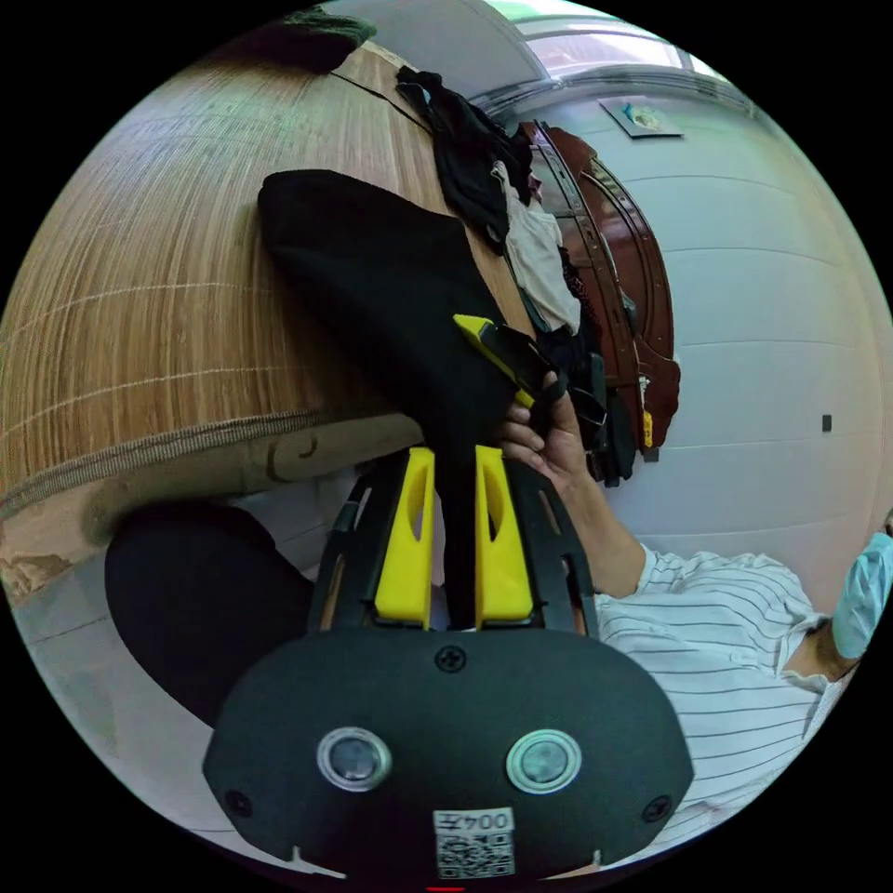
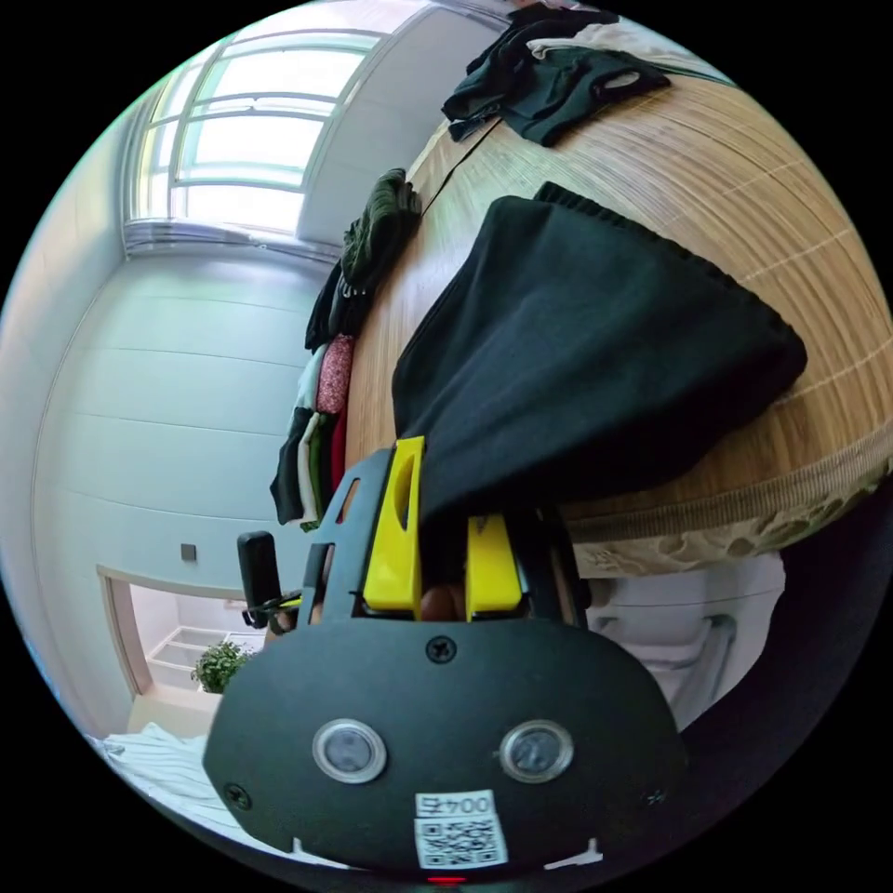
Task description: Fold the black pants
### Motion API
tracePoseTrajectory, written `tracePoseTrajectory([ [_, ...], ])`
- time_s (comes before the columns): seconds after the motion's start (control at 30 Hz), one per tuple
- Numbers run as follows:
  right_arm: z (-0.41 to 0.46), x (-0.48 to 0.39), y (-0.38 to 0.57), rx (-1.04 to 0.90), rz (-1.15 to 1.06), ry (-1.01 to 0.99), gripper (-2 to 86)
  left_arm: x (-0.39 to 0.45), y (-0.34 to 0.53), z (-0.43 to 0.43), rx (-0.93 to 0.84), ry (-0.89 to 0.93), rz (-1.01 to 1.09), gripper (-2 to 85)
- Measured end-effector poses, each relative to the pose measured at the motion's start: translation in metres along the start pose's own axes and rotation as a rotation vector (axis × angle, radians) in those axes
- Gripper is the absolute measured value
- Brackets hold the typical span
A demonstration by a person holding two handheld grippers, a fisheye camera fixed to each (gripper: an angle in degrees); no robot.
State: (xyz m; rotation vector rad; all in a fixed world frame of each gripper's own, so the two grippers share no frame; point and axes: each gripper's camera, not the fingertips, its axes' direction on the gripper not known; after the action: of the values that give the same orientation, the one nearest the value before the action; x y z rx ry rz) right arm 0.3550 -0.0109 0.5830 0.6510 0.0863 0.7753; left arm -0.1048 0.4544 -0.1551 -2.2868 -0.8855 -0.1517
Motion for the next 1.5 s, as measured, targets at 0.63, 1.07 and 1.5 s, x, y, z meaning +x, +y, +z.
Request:
tracePoseTrajectory([
  [0.63,0.063,-0.122,-0.061,-0.148,-0.424,0.315,6.2,-0.083,-0.052,-0.120,0.493,-0.374,-0.044,0.3],
  [1.07,0.121,-0.318,-0.203,-0.488,-0.700,0.373,6.3,-0.156,-0.103,-0.181,0.274,-0.110,0.067,0.2],
  [1.5,0.267,-0.533,-0.383,-0.313,-0.898,0.124,6.3,-0.132,-0.072,-0.212,0.304,-0.098,0.058,0.1],
])
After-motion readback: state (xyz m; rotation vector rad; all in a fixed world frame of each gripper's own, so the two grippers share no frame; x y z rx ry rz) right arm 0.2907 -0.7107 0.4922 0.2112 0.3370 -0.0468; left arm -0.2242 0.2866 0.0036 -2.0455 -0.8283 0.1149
